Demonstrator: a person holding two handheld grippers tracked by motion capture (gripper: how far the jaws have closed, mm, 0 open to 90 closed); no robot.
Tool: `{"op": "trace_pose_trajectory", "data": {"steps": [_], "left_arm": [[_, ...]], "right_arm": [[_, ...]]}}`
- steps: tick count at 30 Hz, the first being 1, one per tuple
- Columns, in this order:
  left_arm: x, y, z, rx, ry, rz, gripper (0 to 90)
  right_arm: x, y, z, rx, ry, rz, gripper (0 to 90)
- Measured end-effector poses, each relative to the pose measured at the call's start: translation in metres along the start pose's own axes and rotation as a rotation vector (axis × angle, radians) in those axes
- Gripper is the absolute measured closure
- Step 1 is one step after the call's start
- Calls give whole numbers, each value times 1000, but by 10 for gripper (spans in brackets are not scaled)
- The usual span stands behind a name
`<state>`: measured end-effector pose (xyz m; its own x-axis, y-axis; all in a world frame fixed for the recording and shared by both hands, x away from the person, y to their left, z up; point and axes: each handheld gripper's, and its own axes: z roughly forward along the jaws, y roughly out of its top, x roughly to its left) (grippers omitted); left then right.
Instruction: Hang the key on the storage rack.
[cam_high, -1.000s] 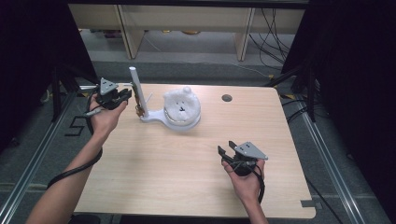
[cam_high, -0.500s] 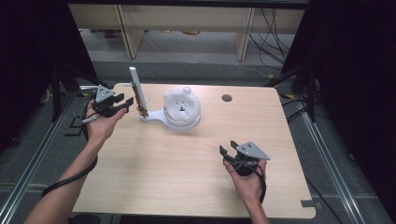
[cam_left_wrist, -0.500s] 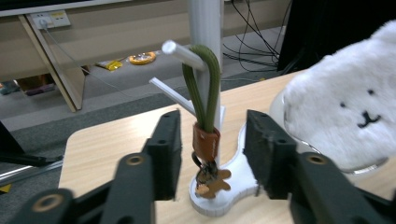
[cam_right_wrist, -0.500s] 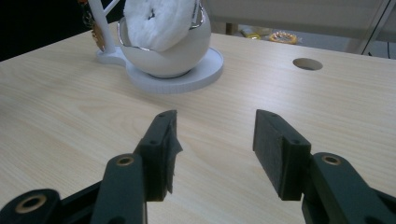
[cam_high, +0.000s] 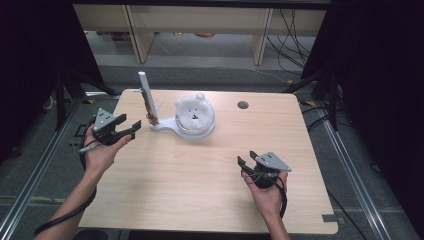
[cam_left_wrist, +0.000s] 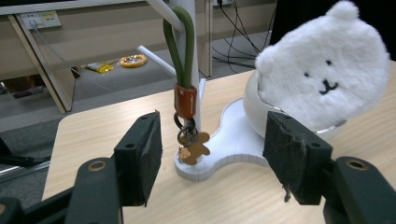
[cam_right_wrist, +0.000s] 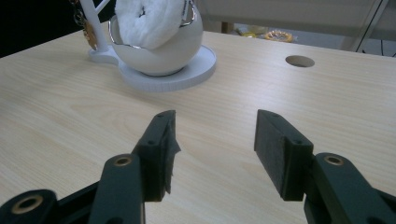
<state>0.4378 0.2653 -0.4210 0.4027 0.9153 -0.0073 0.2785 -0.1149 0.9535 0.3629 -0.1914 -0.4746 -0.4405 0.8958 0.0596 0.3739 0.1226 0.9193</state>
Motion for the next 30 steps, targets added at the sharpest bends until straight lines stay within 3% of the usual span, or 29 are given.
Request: {"op": "trace_pose_trajectory", "data": {"steps": [5, 8, 15, 16, 17, 19, 21, 23, 29, 30], "left_arm": [[-6, -23, -13, -18, 1, -11, 363], [-15, -40, -23, -18, -3, -29, 362], [-31, -83, -31, 16, -2, -49, 361], [-31, -89, -31, 24, 1, -55, 361], [-31, -96, -31, 25, -1, -66, 361], [-32, -104, -31, 20, -3, -82, 356], [-32, -109, -32, 15, 6, -102, 349], [-32, -113, -32, 1, 5, -112, 345], [-33, -118, -31, -7, -3, -103, 338], [-33, -118, -31, -7, -1, -103, 337]], "right_arm": [[-3, -1, 1, -1, 0, -11, 492], [-3, -2, -1, 9, -8, 6, 490], [-4, -3, -1, 14, -13, -7, 488], [-1, -4, -2, 25, -19, 27, 487], [-4, -4, 0, 8, -15, -1, 487], [-5, -5, 1, 4, -15, -3, 487], [-2, -6, 0, 17, -21, 31, 485], [-6, -7, 1, 19, -15, -2, 485], [-7, -11, 3, 29, -5, 5, 481], [-5, -11, 2, 36, -15, 31, 479]]}}
